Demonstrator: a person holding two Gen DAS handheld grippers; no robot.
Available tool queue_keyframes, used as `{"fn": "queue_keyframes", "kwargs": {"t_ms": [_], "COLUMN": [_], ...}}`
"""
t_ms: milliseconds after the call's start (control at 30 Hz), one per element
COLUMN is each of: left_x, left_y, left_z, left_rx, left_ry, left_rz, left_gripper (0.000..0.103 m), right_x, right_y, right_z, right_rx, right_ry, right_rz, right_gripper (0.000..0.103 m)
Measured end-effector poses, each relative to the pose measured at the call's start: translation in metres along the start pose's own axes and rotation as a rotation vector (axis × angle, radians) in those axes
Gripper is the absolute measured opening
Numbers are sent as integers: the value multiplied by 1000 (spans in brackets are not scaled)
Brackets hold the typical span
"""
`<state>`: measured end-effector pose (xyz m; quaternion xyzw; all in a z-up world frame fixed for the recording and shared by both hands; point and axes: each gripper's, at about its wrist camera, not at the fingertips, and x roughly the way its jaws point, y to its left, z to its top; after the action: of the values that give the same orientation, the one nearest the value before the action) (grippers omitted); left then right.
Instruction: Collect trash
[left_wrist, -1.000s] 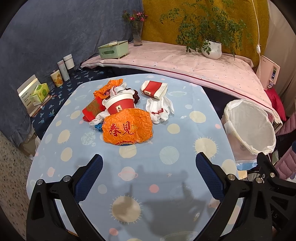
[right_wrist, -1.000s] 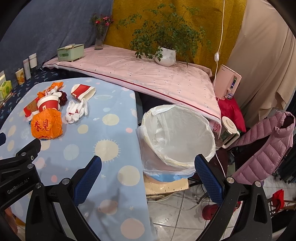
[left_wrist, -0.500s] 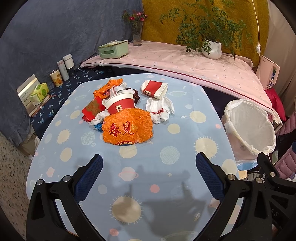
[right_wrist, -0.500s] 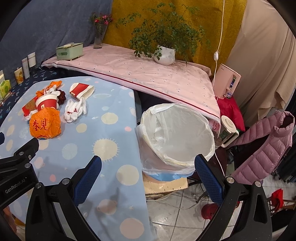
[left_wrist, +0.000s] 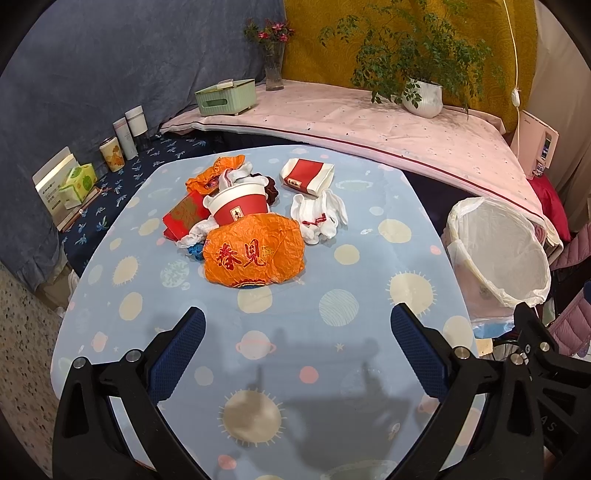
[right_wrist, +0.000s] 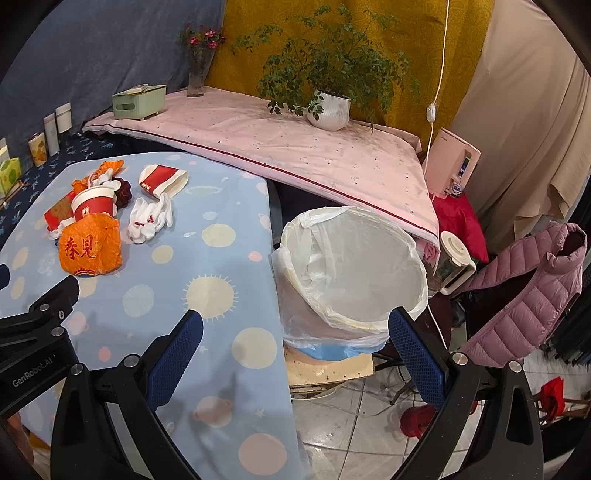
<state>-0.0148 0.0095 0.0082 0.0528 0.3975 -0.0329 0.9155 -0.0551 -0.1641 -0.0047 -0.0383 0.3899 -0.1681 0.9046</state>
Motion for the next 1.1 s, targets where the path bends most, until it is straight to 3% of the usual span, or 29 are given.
{"fn": "queue_keyframes", "kwargs": {"t_ms": [1100], "left_x": [6], "left_y": [-9], "left_z": [2], "left_rx": [6], "left_ry": [3], "left_rz": [-19], "left_gripper": [96], "right_x": [-1], "right_y": [-4], "right_z": [3], "right_rx": [2], "right_ry": [-2], "right_rz": [-27], "right_gripper": [96]}}
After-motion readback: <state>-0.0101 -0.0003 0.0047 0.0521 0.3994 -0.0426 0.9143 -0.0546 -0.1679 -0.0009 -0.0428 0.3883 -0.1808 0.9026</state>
